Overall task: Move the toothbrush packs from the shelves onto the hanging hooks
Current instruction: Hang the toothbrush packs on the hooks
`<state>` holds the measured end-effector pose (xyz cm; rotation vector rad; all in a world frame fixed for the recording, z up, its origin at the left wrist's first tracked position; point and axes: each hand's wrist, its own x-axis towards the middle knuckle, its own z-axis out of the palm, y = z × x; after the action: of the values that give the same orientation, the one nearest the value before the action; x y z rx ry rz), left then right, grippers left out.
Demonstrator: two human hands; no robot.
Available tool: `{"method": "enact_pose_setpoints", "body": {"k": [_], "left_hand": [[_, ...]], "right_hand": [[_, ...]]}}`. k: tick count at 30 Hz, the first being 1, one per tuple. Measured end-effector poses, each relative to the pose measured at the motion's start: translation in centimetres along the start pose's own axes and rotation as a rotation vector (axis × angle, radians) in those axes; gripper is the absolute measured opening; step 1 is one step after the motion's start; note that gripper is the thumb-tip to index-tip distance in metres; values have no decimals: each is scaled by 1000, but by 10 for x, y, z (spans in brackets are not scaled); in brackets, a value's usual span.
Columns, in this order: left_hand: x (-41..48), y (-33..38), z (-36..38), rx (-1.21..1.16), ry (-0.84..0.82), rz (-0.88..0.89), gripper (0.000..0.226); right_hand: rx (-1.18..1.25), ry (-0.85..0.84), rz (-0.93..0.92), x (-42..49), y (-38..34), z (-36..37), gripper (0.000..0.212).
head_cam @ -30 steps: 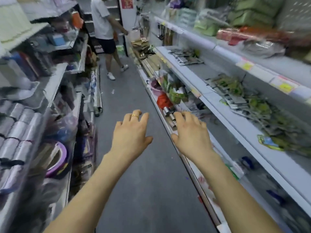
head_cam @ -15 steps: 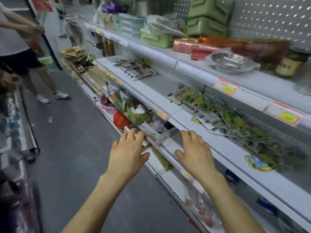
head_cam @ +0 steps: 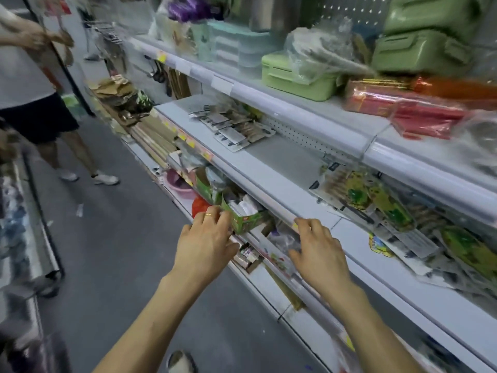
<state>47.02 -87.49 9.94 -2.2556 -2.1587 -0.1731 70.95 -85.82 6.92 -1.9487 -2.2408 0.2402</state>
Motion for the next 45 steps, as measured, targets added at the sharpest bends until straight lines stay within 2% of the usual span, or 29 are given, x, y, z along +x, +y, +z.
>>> {"method": "enact_pose_setpoints", "body": {"k": [10, 16, 25, 30, 33, 38, 40, 42, 45], "left_hand": [[157, -213, -4, -32, 17, 51, 69], [249, -298, 9, -37, -3, 103, 68], [384, -347, 44, -58, -74, 202, 65], [462, -370, 54, -54, -84, 241, 69], [502, -379, 63, -85, -140, 265, 67], [567, -381, 90, -98, -171, 393, 63], [596, -384, 98, -60, -223, 450, 64], [615, -387, 105, -42, -272, 507, 65], [643, -394, 116, 2, -269, 573, 66]], "right_hand": [[47, -12, 32, 178, -173, 40, 61], [40, -32, 111, 257, -224, 61, 62], [33, -50, 221, 387, -245, 89, 63], [111, -53, 229, 457, -254, 103, 63], [328, -34, 394, 489, -243, 114, 63], [632, 172, 735, 532, -216, 129, 53], [678, 236, 844, 542, -203, 141, 62], [723, 295, 900, 550, -196, 154, 73], [755, 341, 937, 560, -199, 157, 69]]}}
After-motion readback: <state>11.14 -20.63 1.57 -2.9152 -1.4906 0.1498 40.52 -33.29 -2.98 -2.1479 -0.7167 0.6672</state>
